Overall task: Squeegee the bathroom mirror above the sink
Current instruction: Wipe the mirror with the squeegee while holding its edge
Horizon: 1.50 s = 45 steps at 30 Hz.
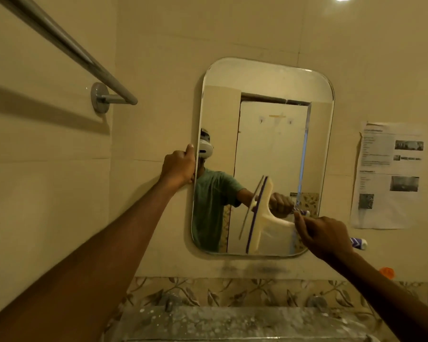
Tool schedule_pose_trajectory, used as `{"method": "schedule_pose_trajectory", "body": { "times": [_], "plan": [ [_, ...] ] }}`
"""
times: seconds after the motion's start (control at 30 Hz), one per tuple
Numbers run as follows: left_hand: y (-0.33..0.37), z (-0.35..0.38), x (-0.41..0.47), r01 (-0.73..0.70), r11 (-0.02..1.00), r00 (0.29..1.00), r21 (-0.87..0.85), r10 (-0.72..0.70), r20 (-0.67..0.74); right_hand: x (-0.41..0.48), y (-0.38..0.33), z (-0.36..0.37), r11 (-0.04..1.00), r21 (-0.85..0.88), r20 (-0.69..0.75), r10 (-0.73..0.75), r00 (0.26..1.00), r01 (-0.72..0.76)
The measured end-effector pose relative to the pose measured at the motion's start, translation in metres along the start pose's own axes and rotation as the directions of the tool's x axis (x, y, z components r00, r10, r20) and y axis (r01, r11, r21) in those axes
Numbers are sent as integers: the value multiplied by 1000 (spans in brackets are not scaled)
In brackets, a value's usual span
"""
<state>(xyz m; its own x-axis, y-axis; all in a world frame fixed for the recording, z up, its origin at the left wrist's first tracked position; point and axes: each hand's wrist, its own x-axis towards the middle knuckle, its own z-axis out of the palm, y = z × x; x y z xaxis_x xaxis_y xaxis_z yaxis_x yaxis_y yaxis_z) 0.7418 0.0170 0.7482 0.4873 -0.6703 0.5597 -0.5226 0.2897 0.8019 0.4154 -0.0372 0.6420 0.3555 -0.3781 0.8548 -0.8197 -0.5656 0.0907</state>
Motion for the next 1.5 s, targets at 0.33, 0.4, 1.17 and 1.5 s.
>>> {"method": "schedule_pose_trajectory", "body": {
  "times": [0.33, 0.4, 1.17, 1.5],
  "plan": [
    [38, 9, 19, -198, 980, 876, 7, 180, -447, 126, -32, -73, 896, 394, -225, 310, 924, -205],
    [59, 3, 35, -250, 967, 878, -59, 201, -434, 154, -37, -85, 892, 402, -247, 324, 913, -207],
    [88, 9, 73, -305, 949, 893, 75, 312, -325, 146, -33, -84, 810, 448, -89, 462, 883, -379],
    [83, 13, 75, -309, 944, 883, 115, 329, -335, 175, -21, -78, 782, 469, -64, 494, 867, -411]
  ]
}}
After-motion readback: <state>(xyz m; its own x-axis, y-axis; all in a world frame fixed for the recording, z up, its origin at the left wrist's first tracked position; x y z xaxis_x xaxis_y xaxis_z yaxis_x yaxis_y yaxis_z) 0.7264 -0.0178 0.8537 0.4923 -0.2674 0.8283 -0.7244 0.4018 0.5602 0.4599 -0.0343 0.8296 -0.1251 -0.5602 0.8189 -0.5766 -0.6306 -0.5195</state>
